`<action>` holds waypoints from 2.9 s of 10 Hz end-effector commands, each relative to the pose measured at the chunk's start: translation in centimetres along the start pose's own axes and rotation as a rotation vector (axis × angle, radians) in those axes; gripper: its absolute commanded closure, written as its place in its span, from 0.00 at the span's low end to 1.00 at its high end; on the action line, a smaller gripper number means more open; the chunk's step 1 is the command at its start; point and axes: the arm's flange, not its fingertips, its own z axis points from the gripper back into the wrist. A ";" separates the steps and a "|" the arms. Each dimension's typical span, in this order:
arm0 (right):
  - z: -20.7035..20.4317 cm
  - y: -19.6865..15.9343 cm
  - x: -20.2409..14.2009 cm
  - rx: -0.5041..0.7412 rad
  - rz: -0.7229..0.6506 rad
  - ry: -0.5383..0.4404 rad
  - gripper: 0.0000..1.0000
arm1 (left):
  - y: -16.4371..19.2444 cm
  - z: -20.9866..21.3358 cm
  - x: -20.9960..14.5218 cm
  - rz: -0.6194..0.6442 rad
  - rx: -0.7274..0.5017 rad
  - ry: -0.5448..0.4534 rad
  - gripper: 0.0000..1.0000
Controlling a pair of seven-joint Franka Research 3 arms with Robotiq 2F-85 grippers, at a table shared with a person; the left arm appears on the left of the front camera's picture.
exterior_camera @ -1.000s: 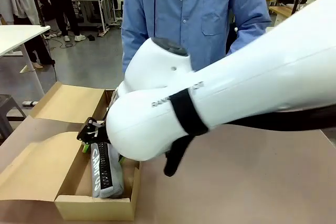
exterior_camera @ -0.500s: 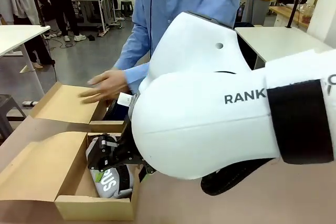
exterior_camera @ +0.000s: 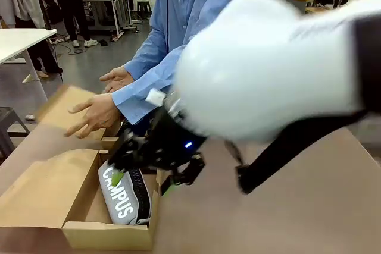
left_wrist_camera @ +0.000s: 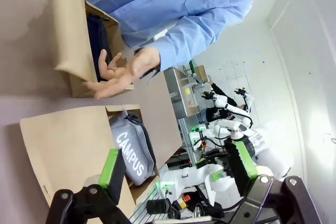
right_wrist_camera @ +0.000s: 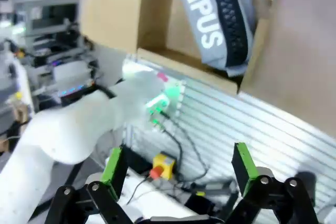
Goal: Place items inside the box.
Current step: Pick up a Pencil pouch or Stapler and place it inside the Mailer Box closest to the robot, then close the lid of the Mailer Box closest to the robot.
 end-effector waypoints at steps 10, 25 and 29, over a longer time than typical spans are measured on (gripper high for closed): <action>19.2 -36.3 -20.5 0.501 -0.469 -0.229 0.00 | -0.1 -0.1 0.0 -0.018 -0.015 -0.007 0.00; 33.9 -32.2 -18.3 0.532 -0.438 -0.252 0.00 | -0.2 -6.8 -0.5 -0.644 -0.289 0.117 0.00; 33.9 -32.2 -18.3 0.532 -0.438 -0.252 0.00 | 1.7 -12.2 -6.0 -1.289 -0.344 0.246 0.00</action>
